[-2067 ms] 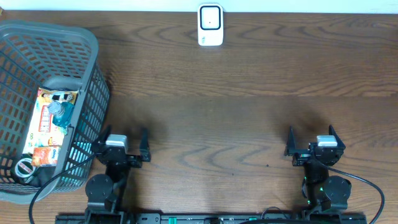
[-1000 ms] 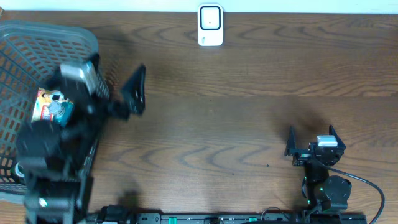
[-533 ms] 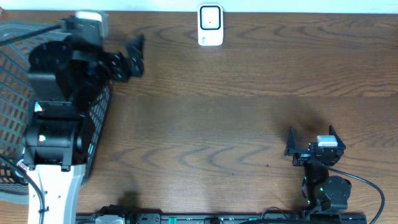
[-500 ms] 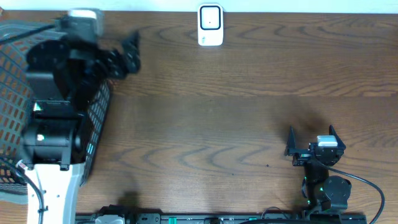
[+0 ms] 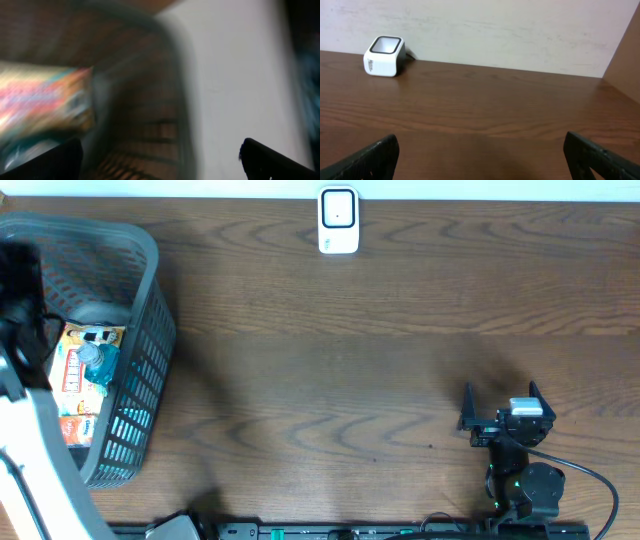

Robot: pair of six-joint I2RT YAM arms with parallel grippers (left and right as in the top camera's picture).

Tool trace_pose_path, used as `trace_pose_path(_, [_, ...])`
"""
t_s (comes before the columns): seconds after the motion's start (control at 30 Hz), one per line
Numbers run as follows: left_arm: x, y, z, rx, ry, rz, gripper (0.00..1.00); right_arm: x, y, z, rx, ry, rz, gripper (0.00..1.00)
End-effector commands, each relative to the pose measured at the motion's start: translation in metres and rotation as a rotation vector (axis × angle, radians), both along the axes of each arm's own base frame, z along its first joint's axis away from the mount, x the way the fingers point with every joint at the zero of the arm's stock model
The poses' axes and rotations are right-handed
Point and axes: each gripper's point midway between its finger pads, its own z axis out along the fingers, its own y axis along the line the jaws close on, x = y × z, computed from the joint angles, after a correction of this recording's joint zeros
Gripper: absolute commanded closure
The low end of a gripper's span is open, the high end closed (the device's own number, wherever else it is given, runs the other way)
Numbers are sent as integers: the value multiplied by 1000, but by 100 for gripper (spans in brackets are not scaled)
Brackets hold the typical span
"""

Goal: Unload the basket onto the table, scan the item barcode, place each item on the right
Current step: 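Move the left gripper over the basket and reach down inside, then grasp the teal spray bottle in the basket with the left gripper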

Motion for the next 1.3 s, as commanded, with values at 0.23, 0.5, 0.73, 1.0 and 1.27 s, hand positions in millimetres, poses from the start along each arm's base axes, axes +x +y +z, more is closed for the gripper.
trace_pose_path(0.23, [1, 9, -48, -227, 56, 200, 2, 0, -1, 0, 11, -1, -5, 1])
trace_pose_path(0.5, [-27, -13, -74, -405, 152, 304, 2, 0, -1, 0, 11, -1, -5, 1])
trace_pose_path(0.73, [-33, -39, -102, -666, 206, 447, 2, 0, -1, 0, 11, -1, -5, 1])
trace_pose_path(1.0, [-22, -43, -158, -780, 397, 492, 2, 0, -1, 0, 11, -1, -5, 1])
trace_pose_path(1.27, [-22, -43, -195, -809, 537, 513, 2, 0, -1, 0, 11, -1, -5, 1])
